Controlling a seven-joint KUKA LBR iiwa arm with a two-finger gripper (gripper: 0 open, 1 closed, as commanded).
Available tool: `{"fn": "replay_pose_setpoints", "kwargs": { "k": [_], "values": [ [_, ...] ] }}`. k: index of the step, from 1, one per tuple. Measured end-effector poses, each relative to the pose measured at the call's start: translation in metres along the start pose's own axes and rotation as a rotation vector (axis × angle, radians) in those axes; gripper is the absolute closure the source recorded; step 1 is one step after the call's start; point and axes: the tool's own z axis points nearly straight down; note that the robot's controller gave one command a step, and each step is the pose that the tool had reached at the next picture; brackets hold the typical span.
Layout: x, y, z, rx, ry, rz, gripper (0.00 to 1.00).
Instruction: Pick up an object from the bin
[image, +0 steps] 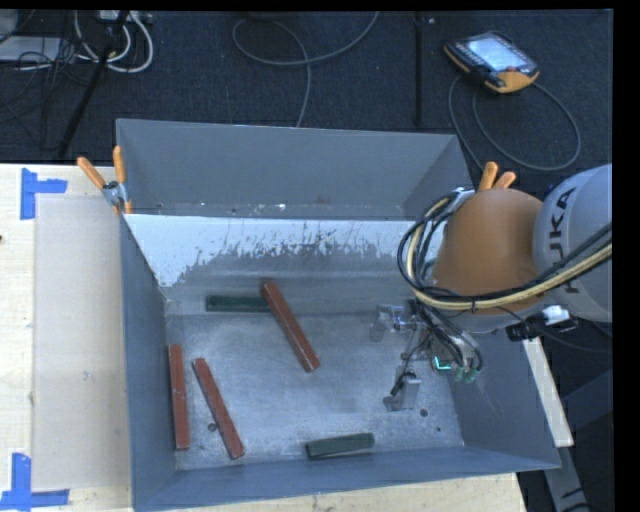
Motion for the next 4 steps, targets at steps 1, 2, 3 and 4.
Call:
{"fn": "replay_pose_setpoints", "kwargs": {
  "k": [1,2,3,4],
  "values": [
    [0.018,0.013,0.036,0.001,-0.009,-0.045,0.0],
    [0.034,0.046,0.048,0.0,0.006,0.016,0.0],
    [0.045,0.043,0.069,-0.001,-0.002,-0.13,0.0],
    [0.049,0.117,0.073,0.0,-0.001,-0.268,1.0]
  ]
}}
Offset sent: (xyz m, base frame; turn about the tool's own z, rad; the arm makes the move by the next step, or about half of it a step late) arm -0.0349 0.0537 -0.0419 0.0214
